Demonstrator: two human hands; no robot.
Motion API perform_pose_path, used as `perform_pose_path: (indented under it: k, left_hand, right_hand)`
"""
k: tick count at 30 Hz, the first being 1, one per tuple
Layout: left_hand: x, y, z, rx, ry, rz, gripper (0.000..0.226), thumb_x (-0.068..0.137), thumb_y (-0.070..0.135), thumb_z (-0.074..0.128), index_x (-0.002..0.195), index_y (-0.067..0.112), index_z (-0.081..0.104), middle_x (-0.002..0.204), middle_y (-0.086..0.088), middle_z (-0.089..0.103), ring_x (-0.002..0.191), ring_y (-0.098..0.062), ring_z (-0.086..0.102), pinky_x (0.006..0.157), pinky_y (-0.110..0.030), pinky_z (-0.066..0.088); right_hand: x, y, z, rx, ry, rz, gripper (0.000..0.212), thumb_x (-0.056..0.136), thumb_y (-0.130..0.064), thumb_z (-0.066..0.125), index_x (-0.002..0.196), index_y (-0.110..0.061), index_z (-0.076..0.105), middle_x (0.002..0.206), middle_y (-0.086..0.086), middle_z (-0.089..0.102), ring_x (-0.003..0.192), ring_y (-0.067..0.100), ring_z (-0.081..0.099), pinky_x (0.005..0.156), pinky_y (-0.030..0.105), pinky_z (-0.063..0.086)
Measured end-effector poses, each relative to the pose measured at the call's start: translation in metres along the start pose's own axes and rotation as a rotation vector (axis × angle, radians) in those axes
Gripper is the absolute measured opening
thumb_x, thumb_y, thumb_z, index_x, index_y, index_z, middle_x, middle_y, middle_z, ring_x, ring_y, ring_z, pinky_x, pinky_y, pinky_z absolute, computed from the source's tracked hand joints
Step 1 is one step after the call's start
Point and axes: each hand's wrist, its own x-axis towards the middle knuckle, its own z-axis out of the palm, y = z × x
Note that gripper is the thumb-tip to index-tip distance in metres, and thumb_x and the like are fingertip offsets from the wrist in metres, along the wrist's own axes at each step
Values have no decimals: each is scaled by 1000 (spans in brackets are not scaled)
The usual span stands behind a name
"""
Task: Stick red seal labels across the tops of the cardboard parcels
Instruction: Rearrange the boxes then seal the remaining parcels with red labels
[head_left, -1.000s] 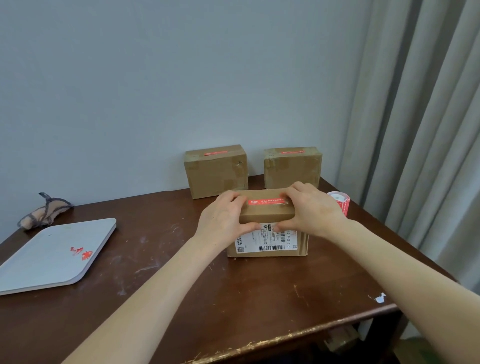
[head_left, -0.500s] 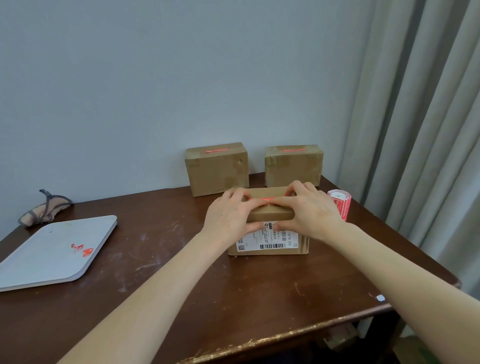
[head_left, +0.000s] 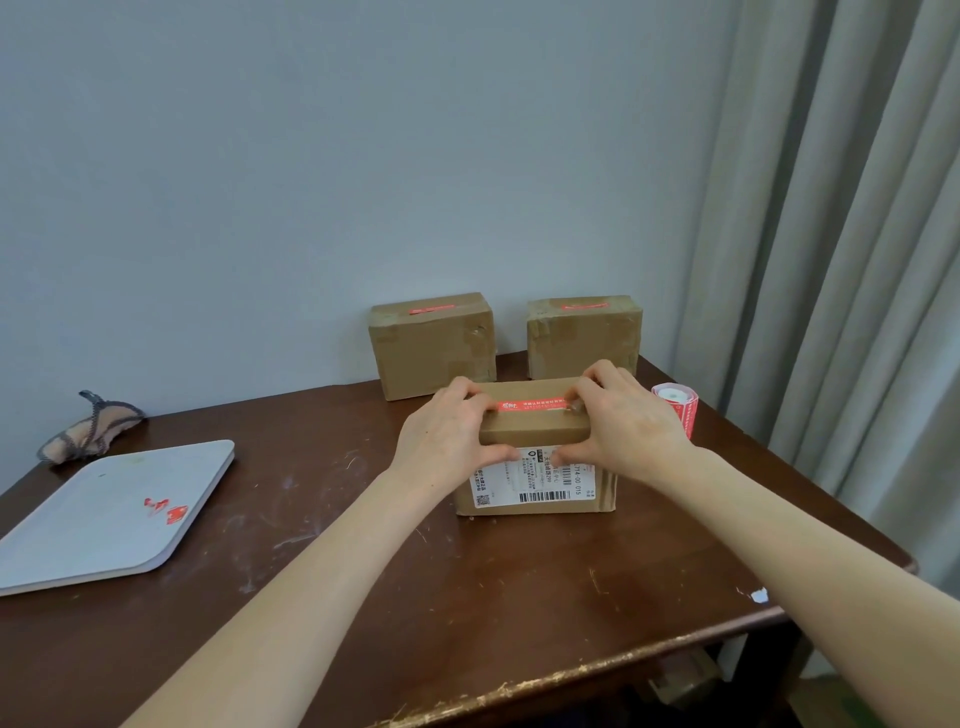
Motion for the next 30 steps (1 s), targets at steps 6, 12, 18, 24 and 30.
perform_pose_path:
  k: [6, 12, 18, 24, 30]
  left_hand:
    - [-1, 8, 5, 133, -38, 18, 68, 74, 74, 51, 135, 50, 35, 126, 4, 40, 112, -17, 40, 74, -25, 43]
    - [0, 6, 9, 118, -24, -10, 66, 75, 71, 55, 134, 45, 41, 126, 4, 40, 113, -15, 39, 72, -24, 43]
    - [2, 6, 5, 80, -11, -25, 71, 73, 71, 57, 134, 37, 46, 125, 4, 43, 113, -13, 43, 75, -23, 41]
    - [0, 5, 6, 39, -7, -30, 71, 74, 68, 59, 135, 33, 47, 127, 6, 44, 116, -12, 42, 82, -25, 43]
    - [-1, 1, 6, 14, 0, -32, 76, 73, 67, 61, 135, 26, 44, 128, 5, 44, 115, -13, 44, 84, -26, 44]
  right_hand:
    - [-3, -6, 3, -107, -44, -42, 77, 71, -71, 62, 139, -42, 41, 125, -1, 38, 117, 19, 36, 80, 29, 43]
    - [1, -8, 3, -109, -57, -30, 78, 70, -71, 64, 137, -35, 46, 127, -4, 40, 119, 18, 35, 78, 29, 43]
    - [2, -3, 1, -77, -57, -10, 80, 68, -69, 68, 134, -26, 52, 128, -5, 44, 117, 16, 38, 87, 33, 49]
    - [2, 1, 2, -30, -63, -1, 81, 67, -67, 70, 134, -24, 52, 129, -5, 43, 118, 14, 37, 92, 36, 48]
    - [0, 3, 4, -18, -34, 23, 85, 65, -66, 72, 134, -23, 47, 131, -3, 41, 120, 16, 37, 96, 38, 46]
